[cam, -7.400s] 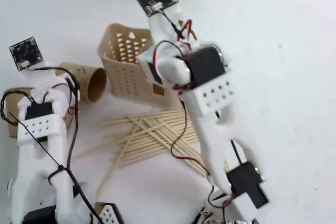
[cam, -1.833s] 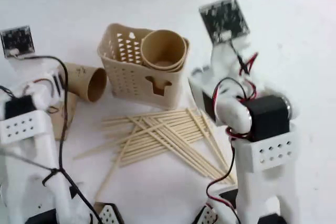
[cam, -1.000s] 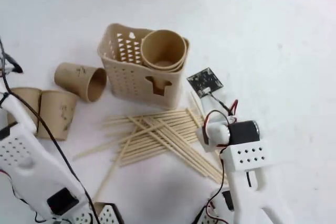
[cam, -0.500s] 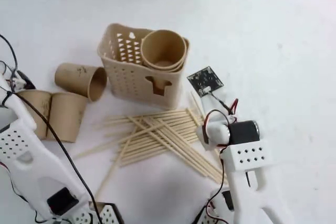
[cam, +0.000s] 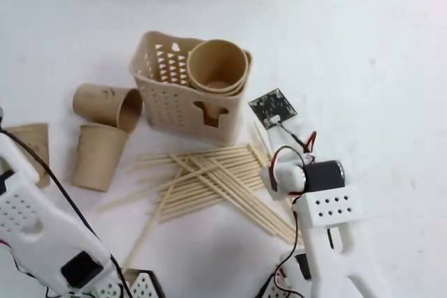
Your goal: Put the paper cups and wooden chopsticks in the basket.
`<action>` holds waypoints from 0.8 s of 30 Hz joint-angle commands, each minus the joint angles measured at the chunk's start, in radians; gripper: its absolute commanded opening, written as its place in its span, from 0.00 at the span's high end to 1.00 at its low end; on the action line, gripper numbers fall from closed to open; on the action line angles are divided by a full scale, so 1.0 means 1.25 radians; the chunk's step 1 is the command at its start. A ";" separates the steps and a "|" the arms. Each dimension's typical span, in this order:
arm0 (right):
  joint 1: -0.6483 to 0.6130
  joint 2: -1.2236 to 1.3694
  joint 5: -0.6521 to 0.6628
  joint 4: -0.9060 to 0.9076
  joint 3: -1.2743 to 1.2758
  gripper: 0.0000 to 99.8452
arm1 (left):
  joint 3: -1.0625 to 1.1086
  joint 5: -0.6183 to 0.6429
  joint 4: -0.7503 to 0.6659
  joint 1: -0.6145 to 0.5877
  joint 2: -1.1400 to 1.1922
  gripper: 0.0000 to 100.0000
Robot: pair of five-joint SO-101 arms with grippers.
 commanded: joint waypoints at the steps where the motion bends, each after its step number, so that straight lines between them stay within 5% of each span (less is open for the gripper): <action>1: 0.008 -0.015 0.007 -0.018 0.006 0.98 | -0.009 -0.039 0.001 -0.024 -0.159 0.98; 7: 0.008 -0.015 0.002 -0.101 0.077 0.98 | -0.002 -0.158 0.000 -0.028 -0.398 0.98; 12: 0.021 -0.015 0.001 -0.123 0.096 0.98 | -0.002 -0.161 0.000 0.050 -0.609 0.98; 15: 0.082 -0.015 -0.042 -0.139 0.096 0.98 | 0.000 -0.146 0.000 0.163 -0.715 0.98; 24: 0.137 -0.015 -0.066 -0.244 0.173 0.98 | 0.103 0.144 -0.124 0.589 -0.773 0.98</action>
